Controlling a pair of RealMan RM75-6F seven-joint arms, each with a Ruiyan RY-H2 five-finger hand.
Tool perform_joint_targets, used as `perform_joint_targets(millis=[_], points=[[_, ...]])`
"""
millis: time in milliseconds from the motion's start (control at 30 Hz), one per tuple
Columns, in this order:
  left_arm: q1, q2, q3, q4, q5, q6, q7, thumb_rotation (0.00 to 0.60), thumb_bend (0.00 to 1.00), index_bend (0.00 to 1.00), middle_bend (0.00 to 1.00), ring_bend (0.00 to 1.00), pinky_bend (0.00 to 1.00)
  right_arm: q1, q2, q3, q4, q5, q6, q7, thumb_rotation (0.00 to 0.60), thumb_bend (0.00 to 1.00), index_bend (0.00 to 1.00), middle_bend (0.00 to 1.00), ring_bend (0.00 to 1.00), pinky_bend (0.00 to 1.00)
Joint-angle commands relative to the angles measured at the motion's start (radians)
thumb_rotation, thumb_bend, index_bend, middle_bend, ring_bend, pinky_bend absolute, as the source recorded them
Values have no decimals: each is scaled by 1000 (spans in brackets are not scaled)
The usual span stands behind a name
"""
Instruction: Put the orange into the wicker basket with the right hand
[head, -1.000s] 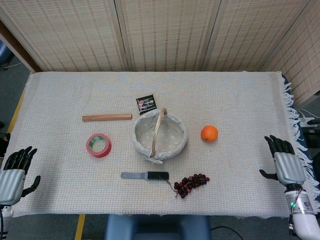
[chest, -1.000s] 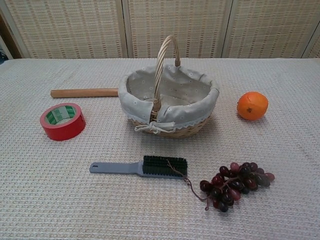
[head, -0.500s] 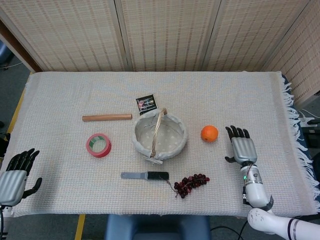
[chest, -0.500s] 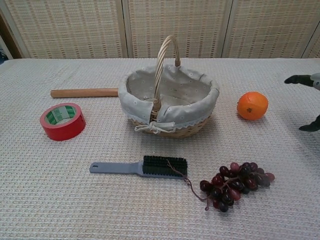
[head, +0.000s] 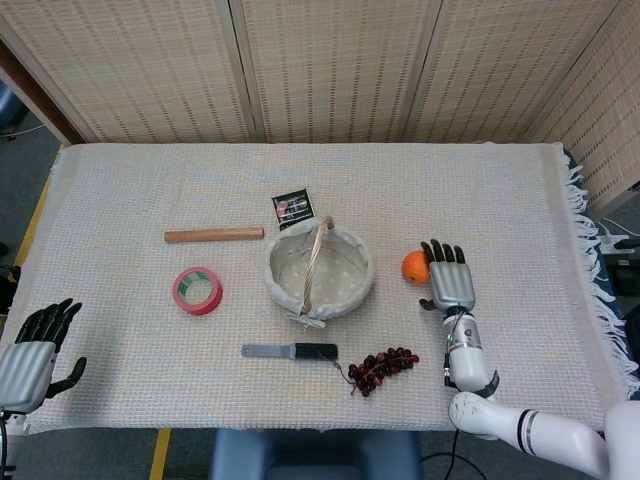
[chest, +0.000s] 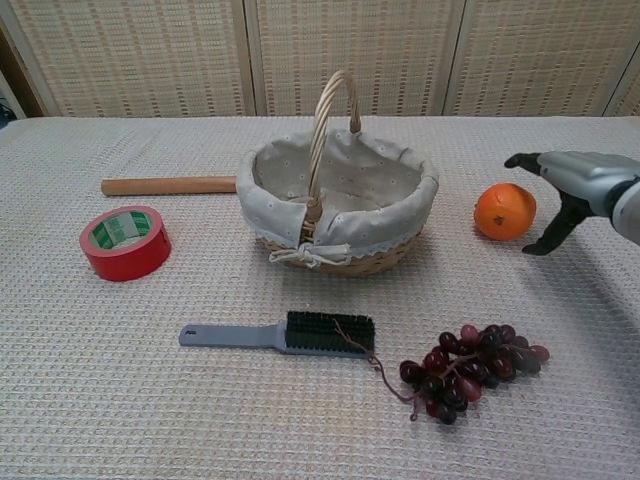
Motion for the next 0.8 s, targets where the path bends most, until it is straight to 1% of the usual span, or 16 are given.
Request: perform_joint_targets(millis=[33, 133, 300, 333, 400, 433, 467, 500, 567, 633, 700, 800], points=[[0, 2, 1, 0, -2, -3, -4, 600, 386, 0, 0, 0, 68, 20, -26, 5, 34, 26, -3, -18, 600, 81, 0, 0, 0, 32], [-2, 5, 3, -5, -4, -10, -13, 600, 385, 0, 0, 0, 69, 34, -47, 7, 80, 47, -14, -26, 600, 81, 2, 0, 0, 32], [-5, 8, 13, -9, 11, -17, -7, 600, 385, 0, 0, 0, 70, 59, -92, 19, 165, 58, -46, -7, 600, 84, 65, 0, 0, 37], [-5, 7, 15, -8, 13, -19, -5, 600, 385, 0, 0, 0, 70, 63, -105, 21, 185, 52, -50, 4, 600, 89, 76, 0, 0, 53], [-7, 8, 16, -8, 11, -24, -8, 600, 385, 0, 0, 0, 70, 68, -125, 19, 216, 42, -59, 19, 600, 115, 95, 19, 4, 121], [-7, 9, 17, -9, 10, -27, -11, 600, 385, 0, 0, 0, 71, 70, -132, 19, 228, 40, -62, 24, 600, 139, 107, 46, 19, 177], [-8, 10, 17, -11, 10, -29, -13, 600, 384, 0, 0, 0, 72, 71, -139, 19, 239, 38, -64, 29, 600, 151, 113, 67, 34, 202], [-9, 11, 18, -12, 10, -31, -14, 600, 384, 0, 0, 0, 72, 72, -147, 21, 248, 34, -63, 36, 600, 167, 122, 103, 71, 243], [-9, 13, 21, -13, 17, -30, -15, 600, 385, 0, 0, 0, 73, 71, -163, 24, 264, 7, -50, 64, 600, 199, 138, 228, 212, 363], [-9, 13, 24, -13, 21, -30, -14, 600, 384, 0, 0, 0, 73, 67, -171, 27, 263, -11, -45, 89, 600, 229, 156, 412, 428, 516], [-9, 14, 25, -14, 22, -32, -14, 600, 383, 0, 0, 0, 73, 63, -169, 25, 254, -30, -34, 100, 600, 242, 169, 488, 508, 569], [-10, 15, 26, -17, 19, -34, -17, 600, 384, 0, 0, 0, 73, 50, -150, 22, 221, -65, -16, 122, 600, 264, 191, 542, 552, 581]])
